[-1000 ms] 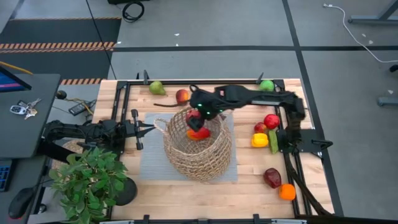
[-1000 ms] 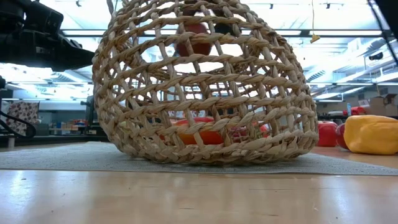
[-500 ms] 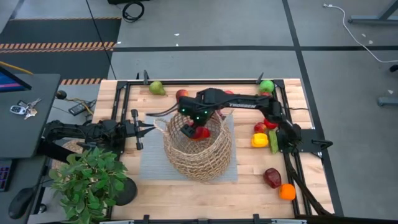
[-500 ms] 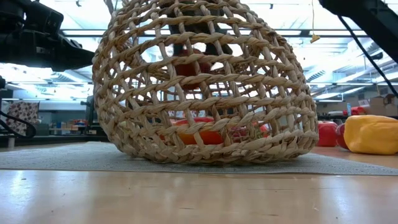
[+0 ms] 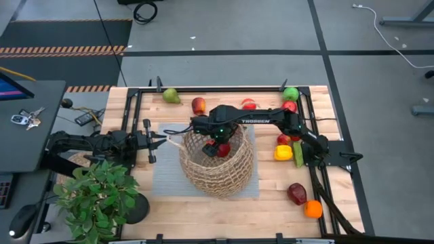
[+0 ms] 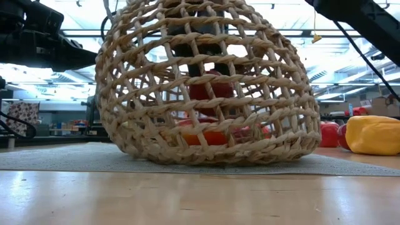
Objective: Build produce basket
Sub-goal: Put the pomegranate into the brown basket
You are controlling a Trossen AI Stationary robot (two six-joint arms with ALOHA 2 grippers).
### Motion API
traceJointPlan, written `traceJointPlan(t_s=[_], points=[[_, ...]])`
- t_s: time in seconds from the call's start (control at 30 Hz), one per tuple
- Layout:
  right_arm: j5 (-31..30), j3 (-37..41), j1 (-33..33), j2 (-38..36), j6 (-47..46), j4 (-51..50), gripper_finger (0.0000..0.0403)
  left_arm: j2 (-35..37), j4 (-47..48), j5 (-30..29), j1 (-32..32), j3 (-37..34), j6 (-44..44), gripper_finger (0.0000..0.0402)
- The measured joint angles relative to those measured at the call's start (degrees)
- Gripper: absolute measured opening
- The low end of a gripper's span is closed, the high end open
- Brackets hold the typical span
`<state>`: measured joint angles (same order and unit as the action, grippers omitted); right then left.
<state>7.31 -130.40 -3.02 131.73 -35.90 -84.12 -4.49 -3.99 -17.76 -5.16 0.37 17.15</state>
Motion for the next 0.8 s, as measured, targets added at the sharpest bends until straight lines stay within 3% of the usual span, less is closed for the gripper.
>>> traceJointPlan(t_s=[0.7,0.8], points=[[-0.09,-0.03,3.45,0.52,9.07,1.36,0.0377,0.00,-0.02,0.00,-0.01,0.00,-0.01,0.0034],[-2.45,-0.01,3.45,0.52,10.40,2.57,0.0378,0.00,-0.02,0.00,0.00,0.01,0.00,0.0030]])
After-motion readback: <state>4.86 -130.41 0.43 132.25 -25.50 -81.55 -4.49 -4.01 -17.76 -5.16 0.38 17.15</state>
